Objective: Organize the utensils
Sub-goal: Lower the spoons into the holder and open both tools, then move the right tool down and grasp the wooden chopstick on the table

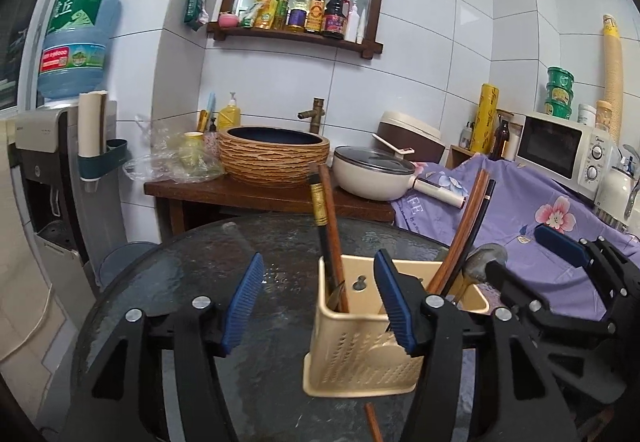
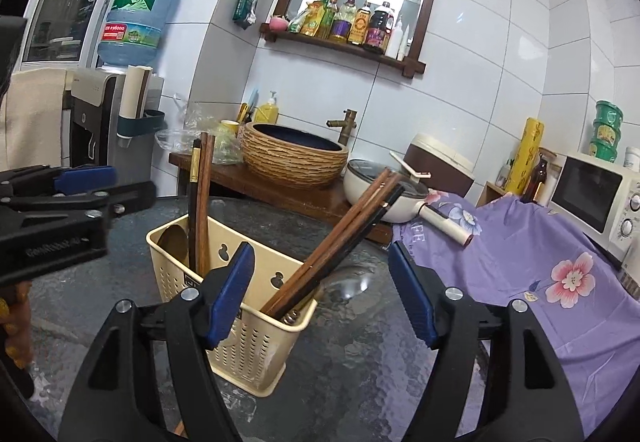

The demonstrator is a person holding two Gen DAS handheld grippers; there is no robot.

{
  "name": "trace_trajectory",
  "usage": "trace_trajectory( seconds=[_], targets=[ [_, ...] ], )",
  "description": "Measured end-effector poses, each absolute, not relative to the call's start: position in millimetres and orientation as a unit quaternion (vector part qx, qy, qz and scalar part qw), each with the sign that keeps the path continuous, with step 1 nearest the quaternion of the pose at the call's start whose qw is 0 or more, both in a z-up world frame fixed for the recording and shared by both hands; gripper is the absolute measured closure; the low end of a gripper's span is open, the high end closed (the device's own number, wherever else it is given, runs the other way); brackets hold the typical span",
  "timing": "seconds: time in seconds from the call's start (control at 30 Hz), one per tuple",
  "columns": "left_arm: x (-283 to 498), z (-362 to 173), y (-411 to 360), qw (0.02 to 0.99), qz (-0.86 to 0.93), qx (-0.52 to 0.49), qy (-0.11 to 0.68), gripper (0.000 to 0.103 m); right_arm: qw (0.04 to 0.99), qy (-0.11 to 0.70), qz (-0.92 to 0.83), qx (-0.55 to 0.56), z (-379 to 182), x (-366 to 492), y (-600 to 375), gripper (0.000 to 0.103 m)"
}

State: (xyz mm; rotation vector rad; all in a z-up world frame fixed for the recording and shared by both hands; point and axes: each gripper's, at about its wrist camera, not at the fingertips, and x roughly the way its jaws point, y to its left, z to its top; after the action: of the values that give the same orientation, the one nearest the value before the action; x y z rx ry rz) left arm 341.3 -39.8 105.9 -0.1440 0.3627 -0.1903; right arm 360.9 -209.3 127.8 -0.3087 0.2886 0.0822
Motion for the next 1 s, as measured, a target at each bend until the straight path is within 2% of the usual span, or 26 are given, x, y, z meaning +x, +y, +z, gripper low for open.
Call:
trace_trajectory(
  seconds=[0.07,0.2,0.27,0.47,0.53,0.7,1.0],
  targets=[
    [331,104,-32,0.976,-0.096,-0.073,0.181,0.037,0.978,0.144,0.045,-0.144,127,351,-214,0.024],
    [309,97,-20,0.974,-0.095,-0.077,0.191,0.026,0.98,0.154,0.061,-0.112,122,326,-222,0.021],
    [298,90,-15,0.97,-0.098,-0.077,0.206,0.018,0.978,0.165,0.07,-0.104,118,317,-222,0.016],
    [272,64,-13,0.958,-0.116,-0.065,0.252,0.011,0.968,0.215,0.107,-0.067,93,291,-225,0.01],
    [264,54,-11,0.955,-0.114,-0.069,0.264,0.01,0.965,0.233,0.117,-0.034,83,287,-232,0.006],
    [253,27,-9,0.943,-0.114,-0.074,0.303,0.01,0.945,0.301,0.123,0.032,49,285,-248,0.006],
    [243,-11,-26,0.923,-0.135,-0.058,0.356,0.011,0.938,0.33,0.102,0.01,16,273,-256,0.006]
  ],
)
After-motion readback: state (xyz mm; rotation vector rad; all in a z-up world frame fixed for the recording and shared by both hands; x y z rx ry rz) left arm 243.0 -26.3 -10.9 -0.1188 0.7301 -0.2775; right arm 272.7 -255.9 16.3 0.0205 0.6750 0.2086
